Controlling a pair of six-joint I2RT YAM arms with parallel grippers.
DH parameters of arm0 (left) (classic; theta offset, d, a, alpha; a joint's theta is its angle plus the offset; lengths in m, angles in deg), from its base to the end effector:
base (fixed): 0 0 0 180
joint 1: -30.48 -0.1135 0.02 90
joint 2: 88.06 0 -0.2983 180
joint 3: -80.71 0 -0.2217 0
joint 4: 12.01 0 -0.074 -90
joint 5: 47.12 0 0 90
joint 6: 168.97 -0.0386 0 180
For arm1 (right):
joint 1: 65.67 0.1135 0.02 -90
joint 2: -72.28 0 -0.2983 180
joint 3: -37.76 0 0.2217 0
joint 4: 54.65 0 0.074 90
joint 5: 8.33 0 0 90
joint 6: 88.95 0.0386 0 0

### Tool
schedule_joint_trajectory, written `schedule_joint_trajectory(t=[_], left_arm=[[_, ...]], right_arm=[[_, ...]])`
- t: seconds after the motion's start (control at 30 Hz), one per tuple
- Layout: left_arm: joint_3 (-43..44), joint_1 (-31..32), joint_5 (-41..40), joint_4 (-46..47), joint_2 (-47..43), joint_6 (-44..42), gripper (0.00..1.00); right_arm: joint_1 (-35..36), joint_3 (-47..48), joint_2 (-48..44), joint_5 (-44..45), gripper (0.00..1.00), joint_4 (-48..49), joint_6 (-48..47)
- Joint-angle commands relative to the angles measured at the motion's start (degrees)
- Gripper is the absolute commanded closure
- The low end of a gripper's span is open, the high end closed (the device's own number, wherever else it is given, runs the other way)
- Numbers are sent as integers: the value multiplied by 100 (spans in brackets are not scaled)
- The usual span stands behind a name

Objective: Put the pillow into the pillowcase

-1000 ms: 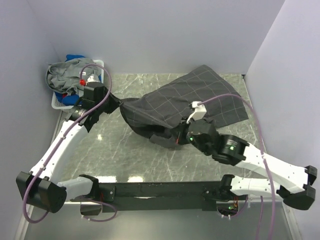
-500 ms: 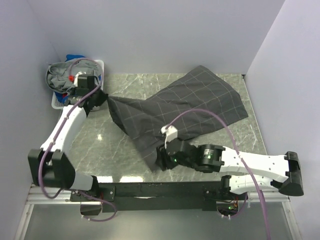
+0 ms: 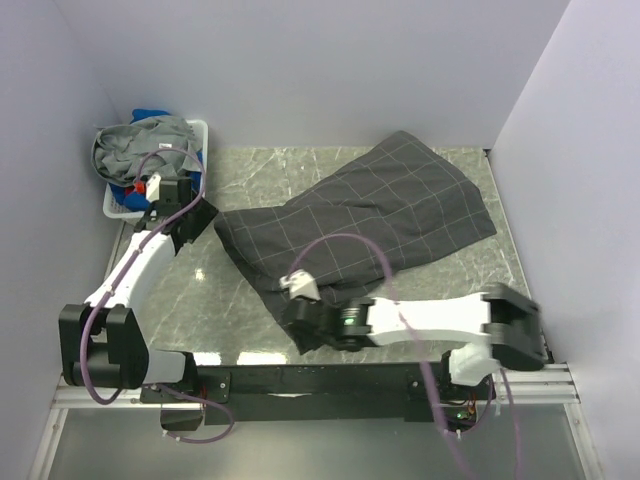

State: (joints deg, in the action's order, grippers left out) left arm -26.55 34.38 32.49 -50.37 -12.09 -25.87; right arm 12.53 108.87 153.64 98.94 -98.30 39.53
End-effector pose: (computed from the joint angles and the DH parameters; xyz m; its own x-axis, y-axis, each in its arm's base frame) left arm 0.2527 -0.0102 0.3161 -0.3435 -0.7650 -0.5448 -0.5702 0.6308 -0.5262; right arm 0.0641 0.2509 0.2794 -0.6887 -0.3911 -0.6105 -0.6009 0.7790 0.1788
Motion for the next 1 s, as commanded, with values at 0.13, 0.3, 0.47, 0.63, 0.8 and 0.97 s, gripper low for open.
schedule_joint_trajectory(t=[0.13, 0.3, 0.47, 0.63, 0.8, 0.97], left_arm=[[-61, -3, 20, 402, 59, 227, 37], [-114, -65, 28, 341, -55, 157, 37], [-96, -170, 108, 288, -73, 60, 36], [-131, -197, 231, 384, -117, 104, 36], [-140, -214, 248, 367, -108, 121, 36], [-289, -214, 266, 437, -82, 279, 37]], right_arm=[[91, 1701, 2005, 891, 45, 377, -946], [-348, 2370, 2988, 532, 45, 623, -1202], [-647, 2502, 3394, 223, 45, 852, -1325], [-832, 2476, 3562, 329, 50, 992, -1361], [-832, 2485, 3571, 268, 80, 957, -1291], [-832, 1862, 2756, 223, 100, 1019, -1132]])
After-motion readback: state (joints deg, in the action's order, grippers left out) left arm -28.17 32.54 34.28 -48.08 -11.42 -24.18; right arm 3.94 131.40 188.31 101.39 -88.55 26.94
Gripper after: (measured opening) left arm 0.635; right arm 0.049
